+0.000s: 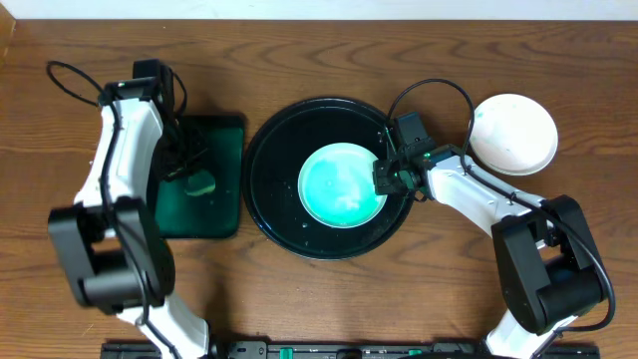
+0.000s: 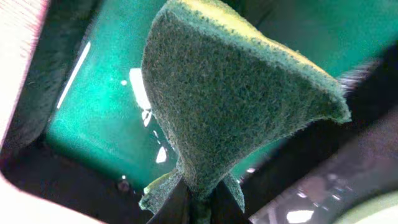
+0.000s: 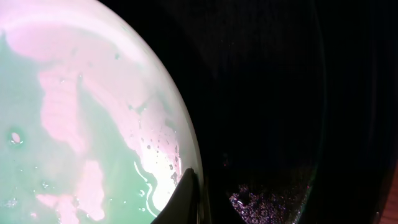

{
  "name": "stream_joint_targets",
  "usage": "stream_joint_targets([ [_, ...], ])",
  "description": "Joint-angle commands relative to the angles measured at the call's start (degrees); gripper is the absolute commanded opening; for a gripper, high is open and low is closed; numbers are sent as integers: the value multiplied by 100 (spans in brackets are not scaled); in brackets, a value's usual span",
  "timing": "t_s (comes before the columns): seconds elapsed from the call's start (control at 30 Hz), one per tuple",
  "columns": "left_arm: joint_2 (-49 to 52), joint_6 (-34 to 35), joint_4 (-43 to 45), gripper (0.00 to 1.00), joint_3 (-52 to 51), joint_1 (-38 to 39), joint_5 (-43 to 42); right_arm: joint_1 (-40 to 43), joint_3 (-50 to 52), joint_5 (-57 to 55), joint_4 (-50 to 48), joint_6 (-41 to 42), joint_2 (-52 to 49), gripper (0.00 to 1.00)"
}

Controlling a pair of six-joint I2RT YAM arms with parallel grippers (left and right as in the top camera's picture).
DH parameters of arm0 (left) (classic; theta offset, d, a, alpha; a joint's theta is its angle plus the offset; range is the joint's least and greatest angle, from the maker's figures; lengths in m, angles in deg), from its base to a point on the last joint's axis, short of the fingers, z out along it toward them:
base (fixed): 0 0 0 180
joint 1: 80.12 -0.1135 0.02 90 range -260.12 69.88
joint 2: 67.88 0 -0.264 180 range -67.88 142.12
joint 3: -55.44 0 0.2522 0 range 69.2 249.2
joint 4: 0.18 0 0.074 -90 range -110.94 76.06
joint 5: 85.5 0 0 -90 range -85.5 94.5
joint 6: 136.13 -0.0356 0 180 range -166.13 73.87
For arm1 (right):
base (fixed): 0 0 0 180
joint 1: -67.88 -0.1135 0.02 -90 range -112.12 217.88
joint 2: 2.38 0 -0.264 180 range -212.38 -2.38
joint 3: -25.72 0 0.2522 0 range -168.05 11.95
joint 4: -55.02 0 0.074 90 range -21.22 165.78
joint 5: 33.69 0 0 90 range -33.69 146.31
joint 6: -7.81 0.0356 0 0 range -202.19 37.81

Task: Clean dirty plates on tray and stack at the side
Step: 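Return the left gripper and dip the sponge in the basin water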

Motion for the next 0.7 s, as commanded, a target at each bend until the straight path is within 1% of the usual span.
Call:
stream_joint_targets([
  [0.0,232,-179,-28,15,-39,-22,70,-44,70,-76,94,-13,-179,1],
  [0.07,308,-197,-35,30,-39,-22,70,-44,70,-76,92,-15,-179,1],
  [0.1,317,-197,-37,41,-42,-22,70,-44,70,-74,90,-31,-179,1],
  [0.13,319,-197,-35,48,-42,-22,70,-44,70,-76,90,-28,-179,1],
  [0.2,319,-197,-33,60,-39,-22,70,-44,70,-74,94,-28,-179,1],
  [0.27,319,-197,-42,70,-39,-22,66,-44,70,-74,98,-28,-179,1],
  [0.3,319,-197,-59,72,-39,-22,28,-44,70,-72,98,-28,-179,1],
  [0.43,243,-326,-79,73,-39,-20,-317,-44,68,-57,92,-28,-177,1],
  [0.53,94,-328,-76,74,-37,-20,-317,-44,68,-57,92,-31,-177,1],
  [0.67,-328,-553,-76,74,-37,-20,-315,-44,68,-57,98,-31,-177,1],
])
